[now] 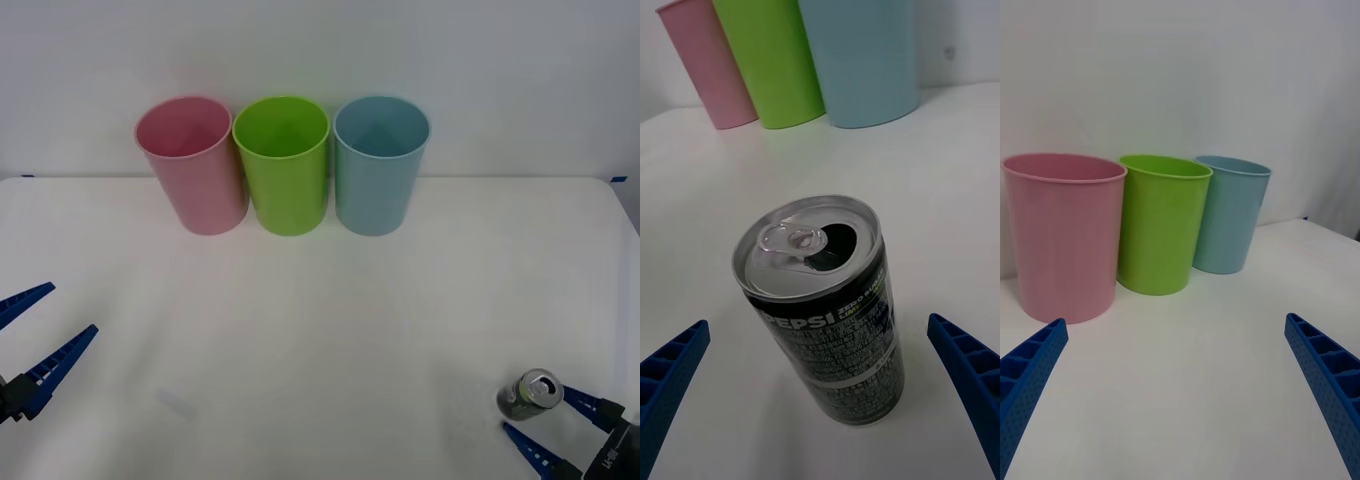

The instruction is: Grasp the object on the table and drop it into the matching bin: aluminum can to the light blue bin, PET bottle to the pink bin.

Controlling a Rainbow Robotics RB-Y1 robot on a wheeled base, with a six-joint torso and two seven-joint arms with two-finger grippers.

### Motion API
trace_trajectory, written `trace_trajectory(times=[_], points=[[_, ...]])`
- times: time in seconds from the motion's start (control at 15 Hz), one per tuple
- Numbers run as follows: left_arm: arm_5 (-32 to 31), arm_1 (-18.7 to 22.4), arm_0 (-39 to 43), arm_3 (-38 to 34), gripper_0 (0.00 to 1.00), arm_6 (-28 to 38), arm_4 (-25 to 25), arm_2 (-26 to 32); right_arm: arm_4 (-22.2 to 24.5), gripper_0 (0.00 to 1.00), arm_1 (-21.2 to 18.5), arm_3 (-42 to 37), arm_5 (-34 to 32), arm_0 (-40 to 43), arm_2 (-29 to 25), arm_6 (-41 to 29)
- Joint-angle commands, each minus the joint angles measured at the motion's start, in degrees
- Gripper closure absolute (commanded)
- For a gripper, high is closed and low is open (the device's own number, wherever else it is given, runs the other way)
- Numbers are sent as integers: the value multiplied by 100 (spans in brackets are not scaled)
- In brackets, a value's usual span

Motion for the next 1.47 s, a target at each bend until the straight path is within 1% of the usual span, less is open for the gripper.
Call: trace_trajectory(times=[0.07, 0.6, 1.0, 1.07, 1.13, 1.2, 1.27, 1.47], points=[[0, 0, 0, 0, 0, 0, 0, 0, 0, 0, 96, -1, 146, -46, 61, 84], [0, 0, 0, 0, 0, 0, 0, 0, 0, 0, 359, -1, 428, -187, 201, 251], [0, 0, 0, 0, 0, 0, 0, 0, 0, 0, 368, -1, 445, -195, 210, 321], [0, 0, 0, 0, 0, 0, 0, 0, 0, 5, 377, -1, 445, -195, 210, 330], [0, 0, 0, 0, 0, 0, 0, 0, -8, 67, 368, -1, 445, -195, 210, 348], [0, 0, 0, 0, 0, 0, 0, 0, -8, 89, 377, -1, 445, -195, 210, 365], [0, 0, 0, 0, 0, 0, 0, 0, -8, 99, 368, -1, 445, -204, 210, 374], [0, 0, 0, 0, 0, 0, 0, 0, -17, 100, 368, -1, 445, -222, 219, 400]])
